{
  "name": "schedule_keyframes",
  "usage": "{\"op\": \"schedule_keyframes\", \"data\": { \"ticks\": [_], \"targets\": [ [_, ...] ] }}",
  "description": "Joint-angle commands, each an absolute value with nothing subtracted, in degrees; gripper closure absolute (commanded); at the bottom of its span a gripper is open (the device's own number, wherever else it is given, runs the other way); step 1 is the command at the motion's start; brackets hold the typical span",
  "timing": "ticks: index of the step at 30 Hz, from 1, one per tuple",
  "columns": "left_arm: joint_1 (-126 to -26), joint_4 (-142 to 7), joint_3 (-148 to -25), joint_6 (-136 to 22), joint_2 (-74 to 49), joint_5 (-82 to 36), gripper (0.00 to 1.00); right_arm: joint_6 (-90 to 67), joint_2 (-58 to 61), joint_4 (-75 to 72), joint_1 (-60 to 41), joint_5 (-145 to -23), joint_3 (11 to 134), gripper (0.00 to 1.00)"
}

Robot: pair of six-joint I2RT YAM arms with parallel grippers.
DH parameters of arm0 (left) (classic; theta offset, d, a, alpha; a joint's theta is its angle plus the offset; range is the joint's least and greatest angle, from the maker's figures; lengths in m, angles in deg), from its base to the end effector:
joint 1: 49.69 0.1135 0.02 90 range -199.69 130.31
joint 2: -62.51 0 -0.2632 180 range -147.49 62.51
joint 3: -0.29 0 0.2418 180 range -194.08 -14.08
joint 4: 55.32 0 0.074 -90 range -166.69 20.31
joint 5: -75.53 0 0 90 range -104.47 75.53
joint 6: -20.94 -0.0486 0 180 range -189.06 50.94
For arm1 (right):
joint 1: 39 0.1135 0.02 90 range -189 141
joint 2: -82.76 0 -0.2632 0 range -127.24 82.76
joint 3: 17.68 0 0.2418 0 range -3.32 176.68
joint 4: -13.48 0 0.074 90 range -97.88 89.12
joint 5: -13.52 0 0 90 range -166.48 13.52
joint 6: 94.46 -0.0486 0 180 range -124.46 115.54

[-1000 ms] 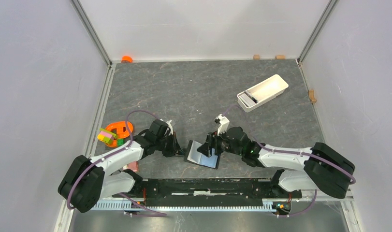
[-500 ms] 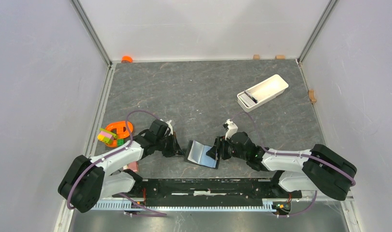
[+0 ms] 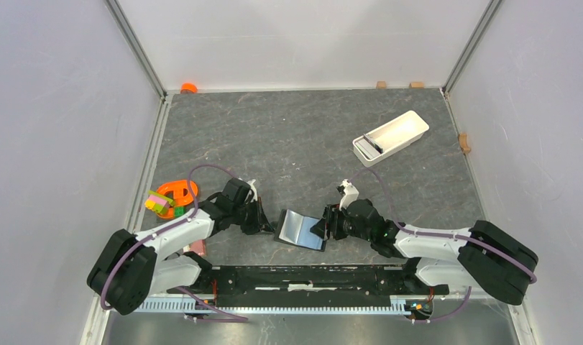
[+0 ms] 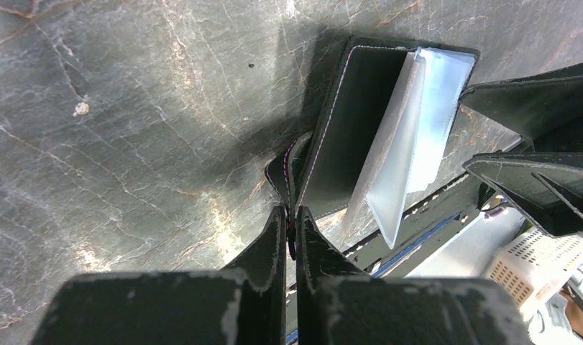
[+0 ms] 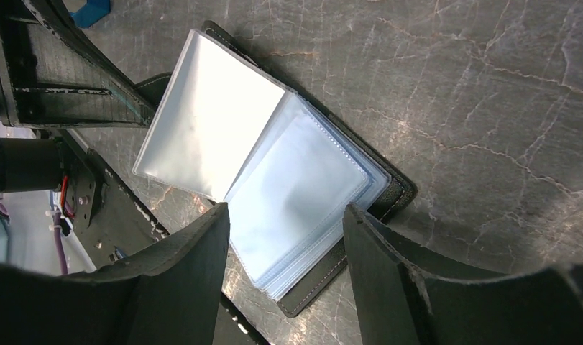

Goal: Put the credit cards into the card holder
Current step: Turn over the card slot in the card holder.

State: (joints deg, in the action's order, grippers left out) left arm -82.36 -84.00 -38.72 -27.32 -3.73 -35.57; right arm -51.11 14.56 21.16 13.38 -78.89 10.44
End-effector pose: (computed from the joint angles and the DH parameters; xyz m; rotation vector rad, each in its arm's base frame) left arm 0.1554 -0.1204 0.1449 -0.0607 2.7446 -0.9147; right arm 0.1270 0.1682 0.1365 -0.1432 2.3229 1.0048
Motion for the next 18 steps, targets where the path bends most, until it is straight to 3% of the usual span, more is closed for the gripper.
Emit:
{"op": "schedule_keyframes", "data": {
  "ticks": [1, 18],
  "targets": [
    [-82.56, -83.66, -39.53, -27.66, -4.10, -35.74, 0.98, -51.78, 13.30, 25.04, 13.38, -79.55, 9.48, 0.36],
    [-82.60, -83.16, -39.35, -27.84, -3.73, -37.30, 0.98, -52.04, 6.28, 39.60, 14.45, -85.80, 11.66, 0.37]
  ]
}}
